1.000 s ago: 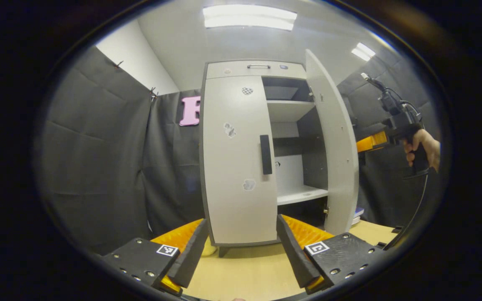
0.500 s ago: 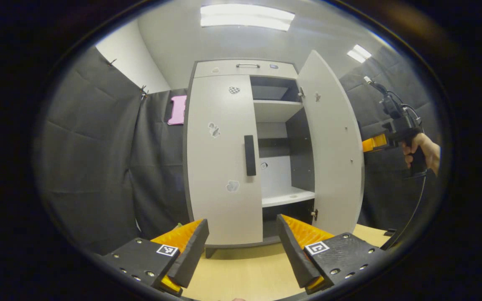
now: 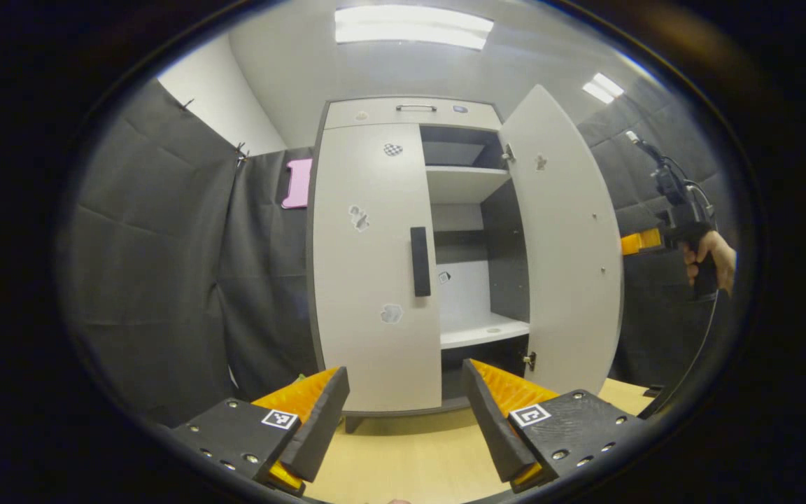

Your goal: Open the right door of the double-door shoe cabinet with the right hand, and open the left door with the left hand.

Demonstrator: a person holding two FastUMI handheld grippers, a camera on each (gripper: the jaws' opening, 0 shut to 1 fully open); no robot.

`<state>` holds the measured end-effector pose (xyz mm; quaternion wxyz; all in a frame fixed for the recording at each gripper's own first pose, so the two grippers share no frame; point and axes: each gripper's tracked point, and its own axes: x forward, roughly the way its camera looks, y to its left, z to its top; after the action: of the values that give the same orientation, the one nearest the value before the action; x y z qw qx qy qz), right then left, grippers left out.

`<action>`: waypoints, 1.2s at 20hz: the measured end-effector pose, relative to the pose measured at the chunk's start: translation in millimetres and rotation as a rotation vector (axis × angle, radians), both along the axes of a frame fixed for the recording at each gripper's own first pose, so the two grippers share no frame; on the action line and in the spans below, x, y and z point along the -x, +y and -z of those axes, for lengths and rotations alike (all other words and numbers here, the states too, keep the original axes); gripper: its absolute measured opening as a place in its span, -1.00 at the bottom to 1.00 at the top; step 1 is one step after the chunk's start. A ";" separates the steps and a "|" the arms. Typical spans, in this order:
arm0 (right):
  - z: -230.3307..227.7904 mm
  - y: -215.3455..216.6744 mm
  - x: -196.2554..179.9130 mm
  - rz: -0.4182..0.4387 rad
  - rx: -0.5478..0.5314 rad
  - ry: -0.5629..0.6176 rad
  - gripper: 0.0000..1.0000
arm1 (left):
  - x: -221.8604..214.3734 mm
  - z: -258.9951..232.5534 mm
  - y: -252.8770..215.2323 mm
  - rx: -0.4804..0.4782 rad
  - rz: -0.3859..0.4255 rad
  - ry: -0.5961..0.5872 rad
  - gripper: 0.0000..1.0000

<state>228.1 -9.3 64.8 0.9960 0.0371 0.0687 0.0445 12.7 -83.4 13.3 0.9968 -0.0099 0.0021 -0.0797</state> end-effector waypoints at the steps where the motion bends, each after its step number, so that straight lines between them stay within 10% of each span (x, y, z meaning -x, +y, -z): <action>1: -0.5 1.0 2.4 -0.004 -0.007 -0.005 -0.91 | -2.5 -5.2 0.3 -0.001 0.002 -0.006 0.87; 4: -0.7 0.8 10.8 -0.004 0.000 -0.009 -0.92 | -27.0 -20.5 -1.2 -0.012 0.009 -0.029 0.87; 7: -1.9 -5.2 24.8 -0.001 0.059 -0.021 -0.48 | -55.7 -33.8 -7.8 -0.007 0.024 -0.040 0.89; 12: -2.6 -14.4 31.1 0.029 0.114 -0.066 0.99 | -107.4 -56.0 -23.4 -0.023 0.041 -0.074 0.90; 24: 16.9 -31.0 52.6 0.131 0.021 -0.033 0.97 | -234.6 -85.5 -57.5 -0.013 0.038 -0.079 0.90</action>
<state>175.5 -40.2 47.9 0.9980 0.0304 0.0504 -0.0208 247.3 -140.9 98.9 0.9944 -0.0002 -0.0364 -0.0990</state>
